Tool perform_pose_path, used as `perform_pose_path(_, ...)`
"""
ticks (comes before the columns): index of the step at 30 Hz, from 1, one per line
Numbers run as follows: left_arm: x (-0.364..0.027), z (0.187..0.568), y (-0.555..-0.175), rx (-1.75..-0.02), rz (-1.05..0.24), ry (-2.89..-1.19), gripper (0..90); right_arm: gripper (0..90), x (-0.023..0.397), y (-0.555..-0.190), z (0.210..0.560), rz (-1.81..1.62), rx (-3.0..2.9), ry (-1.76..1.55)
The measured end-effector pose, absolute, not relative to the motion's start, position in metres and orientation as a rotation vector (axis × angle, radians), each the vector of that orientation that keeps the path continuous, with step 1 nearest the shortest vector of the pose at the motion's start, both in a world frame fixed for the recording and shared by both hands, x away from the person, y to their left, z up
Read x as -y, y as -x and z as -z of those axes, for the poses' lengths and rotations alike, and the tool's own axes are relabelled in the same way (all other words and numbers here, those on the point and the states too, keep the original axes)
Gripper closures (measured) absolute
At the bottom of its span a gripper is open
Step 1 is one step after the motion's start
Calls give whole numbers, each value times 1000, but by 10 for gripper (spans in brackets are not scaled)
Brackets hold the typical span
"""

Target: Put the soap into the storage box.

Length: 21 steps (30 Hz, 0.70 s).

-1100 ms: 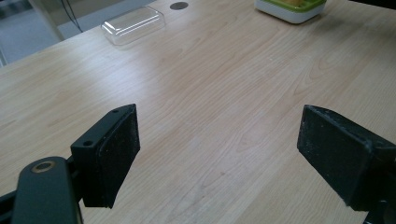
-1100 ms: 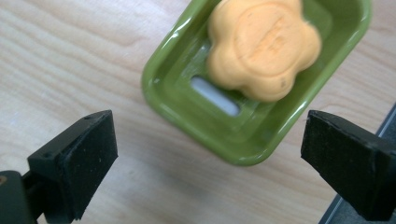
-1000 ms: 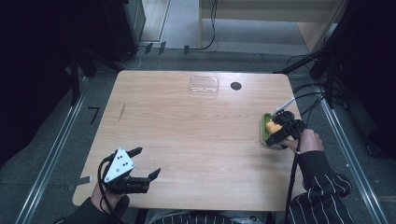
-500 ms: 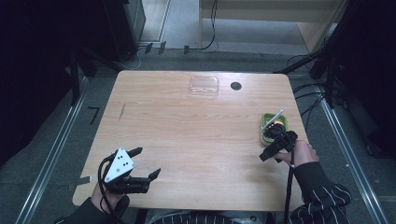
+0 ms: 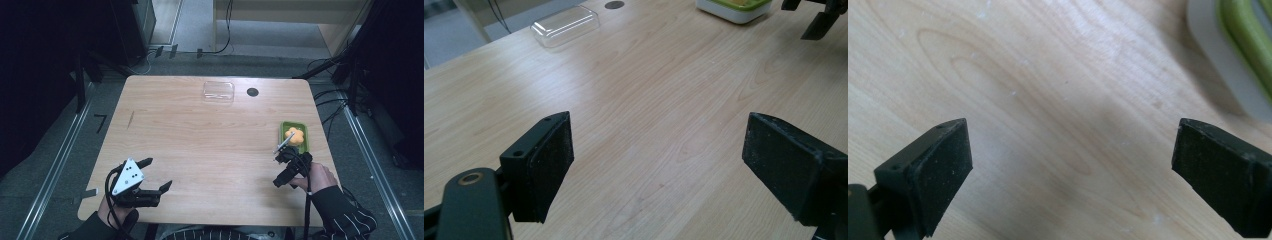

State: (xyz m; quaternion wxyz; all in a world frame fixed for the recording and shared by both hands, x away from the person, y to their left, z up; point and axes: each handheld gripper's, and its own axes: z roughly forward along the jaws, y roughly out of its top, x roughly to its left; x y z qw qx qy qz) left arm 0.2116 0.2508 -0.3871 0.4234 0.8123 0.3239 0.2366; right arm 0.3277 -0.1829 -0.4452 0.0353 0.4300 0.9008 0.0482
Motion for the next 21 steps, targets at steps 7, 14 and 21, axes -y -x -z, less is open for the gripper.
perform_pose_path(7,-251,387,-212,-809,-594,-2033,136,36,178,-315,453,-121,-2803,-1273)
perform_pose_path(14,-251,387,-211,-809,-596,-2032,136,38,173,-296,459,-111,-2827,-1248)
perform_pose_path(21,-250,387,-212,-809,-597,-2031,136,40,176,-293,460,-114,-2811,-1260)
